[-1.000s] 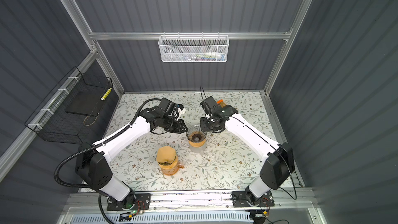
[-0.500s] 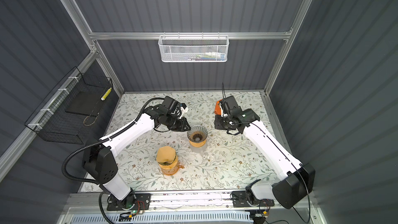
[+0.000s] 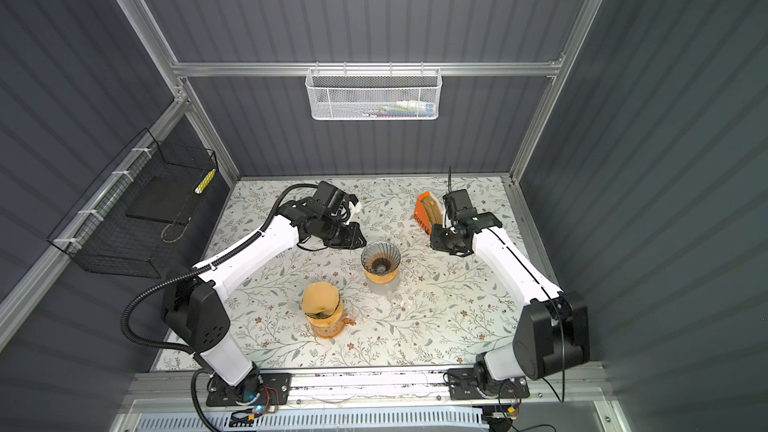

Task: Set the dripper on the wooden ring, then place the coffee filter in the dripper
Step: 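Withdraw the right gripper toward the orange box while the left holds the dripper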

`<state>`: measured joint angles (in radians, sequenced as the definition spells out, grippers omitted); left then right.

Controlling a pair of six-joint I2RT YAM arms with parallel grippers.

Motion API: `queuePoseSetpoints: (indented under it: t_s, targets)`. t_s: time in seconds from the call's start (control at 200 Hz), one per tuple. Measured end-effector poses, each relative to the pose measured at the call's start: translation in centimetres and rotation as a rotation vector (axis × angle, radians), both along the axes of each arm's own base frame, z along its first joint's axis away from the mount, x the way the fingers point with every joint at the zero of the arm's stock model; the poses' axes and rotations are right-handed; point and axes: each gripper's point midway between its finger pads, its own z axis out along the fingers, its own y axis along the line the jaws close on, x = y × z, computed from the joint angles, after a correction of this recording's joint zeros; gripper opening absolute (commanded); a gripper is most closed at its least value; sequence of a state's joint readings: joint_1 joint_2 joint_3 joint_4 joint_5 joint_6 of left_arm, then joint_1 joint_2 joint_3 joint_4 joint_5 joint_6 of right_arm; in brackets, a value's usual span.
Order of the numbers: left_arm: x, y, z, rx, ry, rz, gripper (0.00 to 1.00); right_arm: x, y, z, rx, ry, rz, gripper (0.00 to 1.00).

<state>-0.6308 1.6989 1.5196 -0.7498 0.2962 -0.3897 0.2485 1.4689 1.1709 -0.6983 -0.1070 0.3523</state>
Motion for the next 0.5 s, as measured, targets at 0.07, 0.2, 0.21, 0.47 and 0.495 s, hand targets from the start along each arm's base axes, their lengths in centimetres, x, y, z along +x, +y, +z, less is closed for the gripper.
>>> queuePoseSetpoints:
  t_s: [0.07,0.2,0.21,0.47,0.495]
  targets:
    - [0.2,0.2,0.5,0.002,-0.015,0.013,0.21,1.0,-0.3,-1.0,-0.013,0.002,0.001,0.17]
    - [0.6,0.3,1.0,-0.002,-0.023,0.036,0.21,2.9,-0.5,-2.9,-0.047,0.008,0.017,0.16]
    - [0.6,0.4,1.0,-0.002,-0.022,0.038,0.21,3.1,-0.5,-3.0,-0.048,0.009,0.018,0.16]
    - [2.5,1.7,1.3,-0.074,0.008,0.134,0.22,6.7,-0.5,-4.6,-0.075,-0.014,0.039,0.18]
    - [2.7,1.9,1.2,-0.079,0.014,0.144,0.21,7.0,-0.5,-4.7,-0.076,-0.018,0.04,0.18]
